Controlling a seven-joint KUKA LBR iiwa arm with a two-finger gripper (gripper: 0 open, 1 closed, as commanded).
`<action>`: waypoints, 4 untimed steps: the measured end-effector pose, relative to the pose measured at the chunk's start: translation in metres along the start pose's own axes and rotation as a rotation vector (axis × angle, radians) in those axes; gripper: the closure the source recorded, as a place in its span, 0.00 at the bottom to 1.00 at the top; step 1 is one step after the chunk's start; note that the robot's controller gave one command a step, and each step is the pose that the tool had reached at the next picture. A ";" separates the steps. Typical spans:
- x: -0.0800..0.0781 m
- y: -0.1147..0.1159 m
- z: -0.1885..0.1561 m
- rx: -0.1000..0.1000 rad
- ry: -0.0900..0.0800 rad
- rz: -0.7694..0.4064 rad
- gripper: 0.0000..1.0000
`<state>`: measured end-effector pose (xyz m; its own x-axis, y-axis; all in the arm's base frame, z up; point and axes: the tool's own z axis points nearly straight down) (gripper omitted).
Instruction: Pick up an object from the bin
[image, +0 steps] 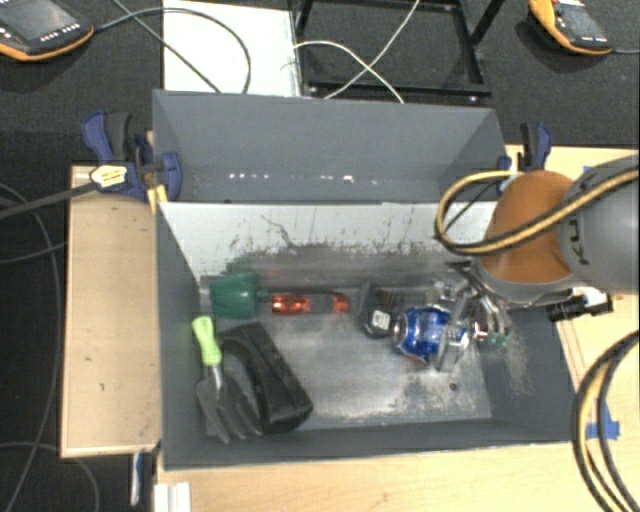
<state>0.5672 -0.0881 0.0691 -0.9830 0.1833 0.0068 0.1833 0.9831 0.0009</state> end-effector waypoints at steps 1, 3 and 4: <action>0.000 0.002 -0.069 0.001 -0.015 -0.093 0.00; 0.019 0.011 -0.002 0.000 -0.017 0.001 0.00; -0.003 -0.001 -0.005 0.000 -0.005 -0.002 1.00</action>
Offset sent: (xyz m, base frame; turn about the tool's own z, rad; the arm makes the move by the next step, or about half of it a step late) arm 0.0000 0.0000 0.0000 0.0000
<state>0.5702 -0.0894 0.0744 -0.9834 0.1814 0.0015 0.1814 0.9834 0.0007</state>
